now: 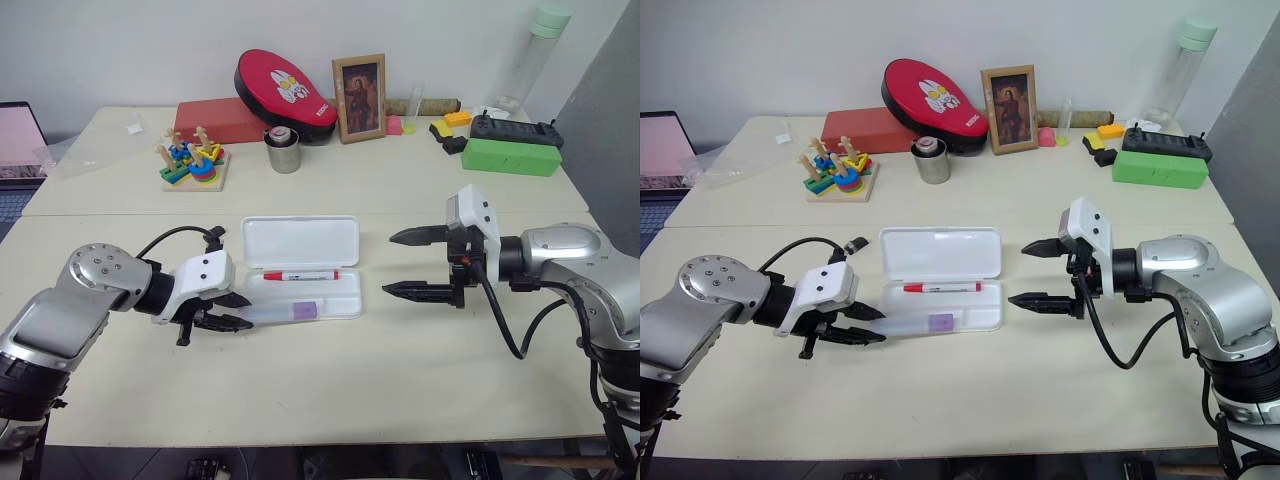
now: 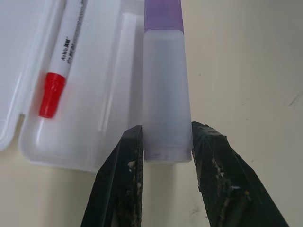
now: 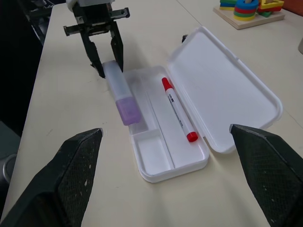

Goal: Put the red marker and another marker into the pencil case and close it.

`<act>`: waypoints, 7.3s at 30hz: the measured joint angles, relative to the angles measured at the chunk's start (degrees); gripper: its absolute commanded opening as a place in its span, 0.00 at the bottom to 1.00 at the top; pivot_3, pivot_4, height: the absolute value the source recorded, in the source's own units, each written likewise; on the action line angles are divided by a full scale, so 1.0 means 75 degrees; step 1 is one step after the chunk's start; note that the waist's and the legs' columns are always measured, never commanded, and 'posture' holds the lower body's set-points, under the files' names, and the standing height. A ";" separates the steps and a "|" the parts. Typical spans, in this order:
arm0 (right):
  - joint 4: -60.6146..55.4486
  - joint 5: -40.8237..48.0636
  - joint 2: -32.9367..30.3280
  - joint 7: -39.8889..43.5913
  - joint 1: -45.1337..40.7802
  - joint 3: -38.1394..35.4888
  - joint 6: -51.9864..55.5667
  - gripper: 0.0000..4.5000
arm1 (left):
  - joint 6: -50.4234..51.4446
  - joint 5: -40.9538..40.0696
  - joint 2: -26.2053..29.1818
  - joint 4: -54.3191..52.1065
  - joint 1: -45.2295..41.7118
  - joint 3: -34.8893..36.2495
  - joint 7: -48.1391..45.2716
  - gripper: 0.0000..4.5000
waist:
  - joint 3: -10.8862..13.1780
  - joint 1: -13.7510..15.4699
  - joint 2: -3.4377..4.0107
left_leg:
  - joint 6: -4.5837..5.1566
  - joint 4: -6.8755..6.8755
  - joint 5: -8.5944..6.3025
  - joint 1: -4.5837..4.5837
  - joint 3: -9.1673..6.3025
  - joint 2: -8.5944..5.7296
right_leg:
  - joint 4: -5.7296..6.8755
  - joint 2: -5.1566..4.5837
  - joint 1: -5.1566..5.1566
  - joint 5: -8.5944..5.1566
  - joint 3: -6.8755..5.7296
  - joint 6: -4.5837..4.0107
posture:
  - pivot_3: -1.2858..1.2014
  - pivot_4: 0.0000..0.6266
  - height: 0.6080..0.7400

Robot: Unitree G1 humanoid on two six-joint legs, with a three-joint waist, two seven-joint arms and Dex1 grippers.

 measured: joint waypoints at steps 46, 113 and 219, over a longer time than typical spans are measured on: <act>-0.0360 0.0306 0.0103 -0.0534 0.0200 0.0326 0.0201 1.00 | -0.0486 0.1169 -0.0972 0.1046 -0.1150 -0.0681 -0.0754 0.90 | -0.0001 -0.0017 -0.0001 | 0.0002 0.0006 0.0001 0.0001 -0.0002 0.0000 | 0.0008 0.0000 0.0002 0.0000 -0.0002 0.0000 | 0.52 0.24 1.00; 0.0246 0.0399 0.1684 -0.2034 -0.1349 -0.0052 -0.0132 1.00 | -0.1902 0.2032 -0.2752 0.8644 -0.3549 0.0928 0.3202 0.32 | -0.0004 -0.0072 -0.0005 | 0.0016 0.0020 0.0034 0.0020 -0.0011 -0.0003 | 0.0115 0.0003 -0.0021 0.0001 -0.0001 -0.0001 | 0.52 0.24 1.00; 0.5009 -0.1461 0.2711 -0.2395 -0.3183 0.0920 -0.1358 0.69 | 0.3657 -0.1943 -0.4861 -0.2043 0.0298 0.3868 0.4876 1.00 | -0.0003 -0.0011 -0.0007 | -0.0007 0.0009 0.0053 0.0005 0.0010 0.0006 | 0.0004 -0.0001 0.0020 0.0012 -0.0017 0.0002 | 0.52 0.24 1.00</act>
